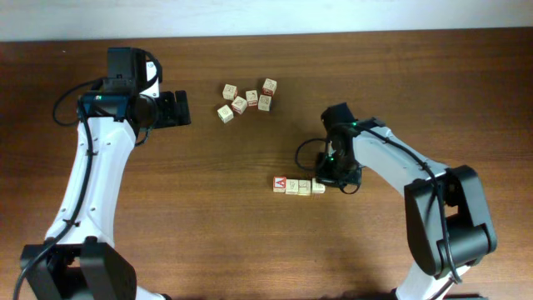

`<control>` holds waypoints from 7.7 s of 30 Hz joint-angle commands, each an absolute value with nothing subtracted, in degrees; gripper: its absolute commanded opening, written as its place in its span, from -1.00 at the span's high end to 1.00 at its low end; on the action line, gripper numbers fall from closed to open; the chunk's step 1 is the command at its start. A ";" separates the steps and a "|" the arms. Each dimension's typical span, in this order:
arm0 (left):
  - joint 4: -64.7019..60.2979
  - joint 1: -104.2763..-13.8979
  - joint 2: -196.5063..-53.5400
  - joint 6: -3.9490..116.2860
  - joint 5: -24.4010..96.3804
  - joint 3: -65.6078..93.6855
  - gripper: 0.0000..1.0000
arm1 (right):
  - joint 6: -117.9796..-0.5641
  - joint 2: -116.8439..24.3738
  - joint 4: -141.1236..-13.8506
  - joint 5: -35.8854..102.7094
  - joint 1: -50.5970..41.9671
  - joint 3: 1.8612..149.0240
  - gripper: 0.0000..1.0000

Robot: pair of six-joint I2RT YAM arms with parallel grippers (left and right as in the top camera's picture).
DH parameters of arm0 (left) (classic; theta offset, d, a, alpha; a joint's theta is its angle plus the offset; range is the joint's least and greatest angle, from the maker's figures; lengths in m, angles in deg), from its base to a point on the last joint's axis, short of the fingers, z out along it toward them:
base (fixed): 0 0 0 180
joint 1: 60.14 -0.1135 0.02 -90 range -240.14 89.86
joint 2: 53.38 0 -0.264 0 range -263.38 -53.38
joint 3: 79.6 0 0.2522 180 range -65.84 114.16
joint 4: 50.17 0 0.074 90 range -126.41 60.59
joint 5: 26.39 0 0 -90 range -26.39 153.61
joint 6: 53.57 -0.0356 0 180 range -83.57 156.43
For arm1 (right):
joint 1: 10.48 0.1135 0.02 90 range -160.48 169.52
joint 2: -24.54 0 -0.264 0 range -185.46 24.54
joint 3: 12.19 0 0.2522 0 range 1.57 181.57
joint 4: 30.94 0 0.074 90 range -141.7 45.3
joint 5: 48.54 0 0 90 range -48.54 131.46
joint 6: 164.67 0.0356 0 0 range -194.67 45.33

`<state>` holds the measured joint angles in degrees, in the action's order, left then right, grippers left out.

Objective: Rotate 4 blocks

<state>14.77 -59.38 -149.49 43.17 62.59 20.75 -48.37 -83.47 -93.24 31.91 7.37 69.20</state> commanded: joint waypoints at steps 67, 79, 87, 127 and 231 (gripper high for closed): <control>14.70 -59.43 -149.27 43.72 63.00 21.21 -0.98 | -56.89 -90.13 -86.35 29.84 18.86 78.12 0.92; 14.70 -59.43 -149.27 43.70 63.00 21.21 -0.98 | -51.75 -88.19 -93.13 28.53 14.27 77.42 0.92; 14.70 -59.45 -149.27 43.72 63.00 21.21 -0.99 | -56.43 -88.21 -91.16 29.58 13.16 80.37 0.91; 14.70 -59.45 -149.27 43.72 63.00 21.21 -0.98 | -35.19 -92.25 -78.77 39.56 33.51 82.25 0.92; -9.21 -43.99 -154.52 58.04 32.93 -13.37 1.00 | -59.10 -77.44 -65.06 -1.61 -1.72 50.27 0.91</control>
<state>-8.88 -44.17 -153.99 57.32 33.98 -13.02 -59.82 -77.11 -64.36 -2.03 -2.51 51.19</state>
